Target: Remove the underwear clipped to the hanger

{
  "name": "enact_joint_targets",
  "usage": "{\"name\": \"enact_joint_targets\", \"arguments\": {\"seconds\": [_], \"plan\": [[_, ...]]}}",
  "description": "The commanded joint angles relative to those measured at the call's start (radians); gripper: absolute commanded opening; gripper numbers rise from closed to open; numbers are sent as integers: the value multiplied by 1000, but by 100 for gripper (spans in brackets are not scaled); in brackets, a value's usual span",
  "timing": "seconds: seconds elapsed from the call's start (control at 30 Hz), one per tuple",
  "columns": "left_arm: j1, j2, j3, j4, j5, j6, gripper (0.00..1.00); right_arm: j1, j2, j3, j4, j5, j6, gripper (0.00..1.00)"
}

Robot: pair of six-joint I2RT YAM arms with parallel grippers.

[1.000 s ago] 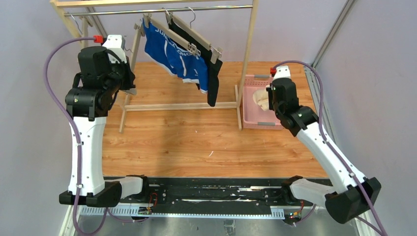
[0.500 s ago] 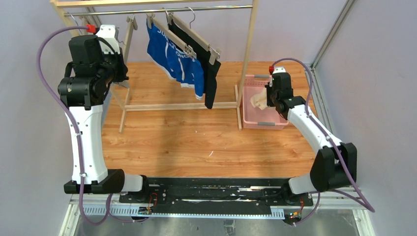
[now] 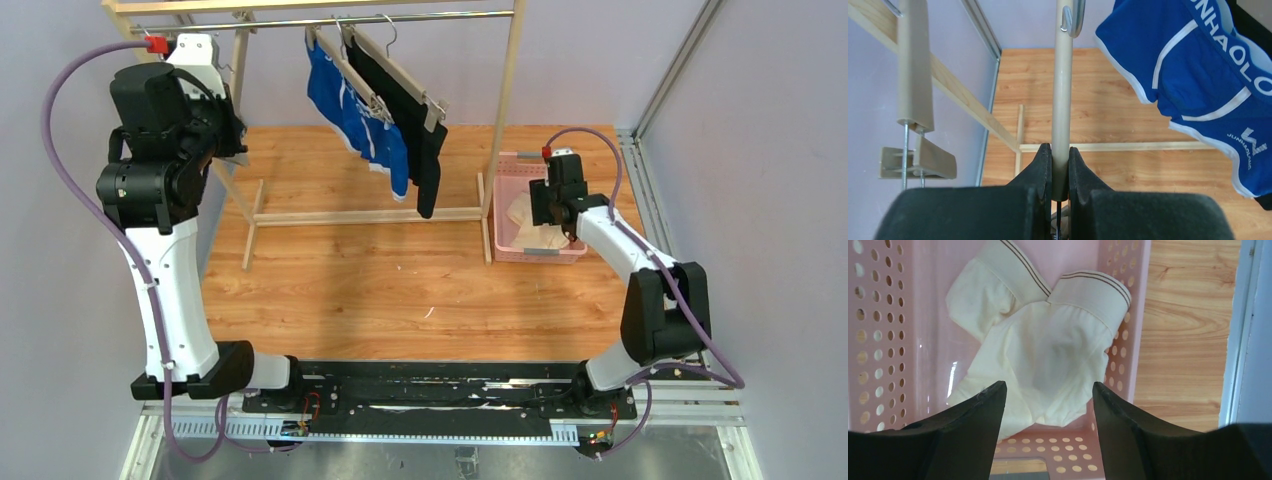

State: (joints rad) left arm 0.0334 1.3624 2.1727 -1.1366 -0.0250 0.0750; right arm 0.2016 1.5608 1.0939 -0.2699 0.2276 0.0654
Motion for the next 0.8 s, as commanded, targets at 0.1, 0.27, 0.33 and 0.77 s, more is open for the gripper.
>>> {"name": "enact_joint_targets", "arguments": {"seconds": [0.1, 0.27, 0.33, 0.77], "plan": [[24, 59, 73, 56, 13, -2, 0, -11, -160, -54, 18, -12, -15, 66], [42, 109, 114, 57, 26, -2, 0, -11, -247, -66, 12, -38, -13, 66], [53, 124, 128, 60, 31, -3, 0, -11, -282, -77, 13, -45, -15, 67], [118, 143, 111, 139, 91, -20, 0, -5, -329, -101, 26, -93, -7, 68]]}}
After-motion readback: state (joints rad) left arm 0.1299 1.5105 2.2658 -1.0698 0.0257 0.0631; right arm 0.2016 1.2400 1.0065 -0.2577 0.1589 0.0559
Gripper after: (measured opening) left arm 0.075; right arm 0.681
